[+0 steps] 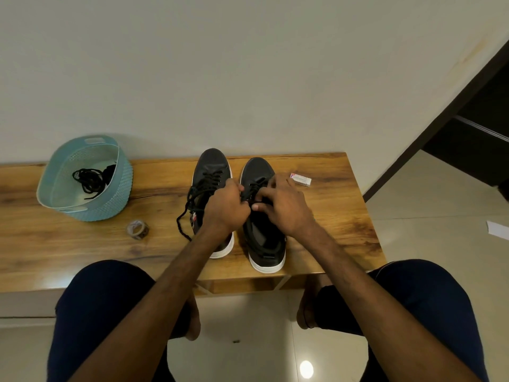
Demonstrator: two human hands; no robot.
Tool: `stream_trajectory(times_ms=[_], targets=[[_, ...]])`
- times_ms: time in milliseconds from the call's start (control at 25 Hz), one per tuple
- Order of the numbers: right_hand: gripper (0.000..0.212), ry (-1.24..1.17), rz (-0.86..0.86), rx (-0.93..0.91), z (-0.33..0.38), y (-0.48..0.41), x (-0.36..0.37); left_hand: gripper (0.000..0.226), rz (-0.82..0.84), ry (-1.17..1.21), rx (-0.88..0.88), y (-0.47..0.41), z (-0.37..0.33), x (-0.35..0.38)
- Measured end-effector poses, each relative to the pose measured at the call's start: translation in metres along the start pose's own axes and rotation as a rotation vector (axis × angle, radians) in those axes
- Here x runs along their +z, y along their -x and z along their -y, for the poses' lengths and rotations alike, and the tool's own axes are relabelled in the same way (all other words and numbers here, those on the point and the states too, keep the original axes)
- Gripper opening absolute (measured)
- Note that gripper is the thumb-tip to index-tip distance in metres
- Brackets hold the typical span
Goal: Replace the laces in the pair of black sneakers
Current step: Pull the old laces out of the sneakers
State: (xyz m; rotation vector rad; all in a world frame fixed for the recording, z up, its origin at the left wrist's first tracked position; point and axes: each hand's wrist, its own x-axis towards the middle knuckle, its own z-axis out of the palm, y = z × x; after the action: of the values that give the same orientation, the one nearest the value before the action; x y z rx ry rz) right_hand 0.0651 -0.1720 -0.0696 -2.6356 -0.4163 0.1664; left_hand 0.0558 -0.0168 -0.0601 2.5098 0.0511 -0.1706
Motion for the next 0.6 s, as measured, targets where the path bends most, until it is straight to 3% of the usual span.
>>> stream_trajectory(times_ms=[120,320,480,600], targets=[[0.005,-0.347,-0.021,0.028,-0.012,-0.004,-0.018,0.034,-0.025,-0.004,-0.022,0.001,-0.002,0.001],[0.02,-0.839,0.003,0.124,-0.02,0.0,-0.045,0.024,-0.061,-0.211,-0.02,0.001,0.001,-0.004],[0.033,-0.674,0.236,0.103,-0.005,0.002,-0.041,0.026,-0.082,-0.251,-0.004,0.001,0.001,-0.005],[0.035,-0.632,0.261,0.047,-0.007,0.0,-0.052,0.029,-0.1,-0.273,0.013,0.002,0.0,-0.004]])
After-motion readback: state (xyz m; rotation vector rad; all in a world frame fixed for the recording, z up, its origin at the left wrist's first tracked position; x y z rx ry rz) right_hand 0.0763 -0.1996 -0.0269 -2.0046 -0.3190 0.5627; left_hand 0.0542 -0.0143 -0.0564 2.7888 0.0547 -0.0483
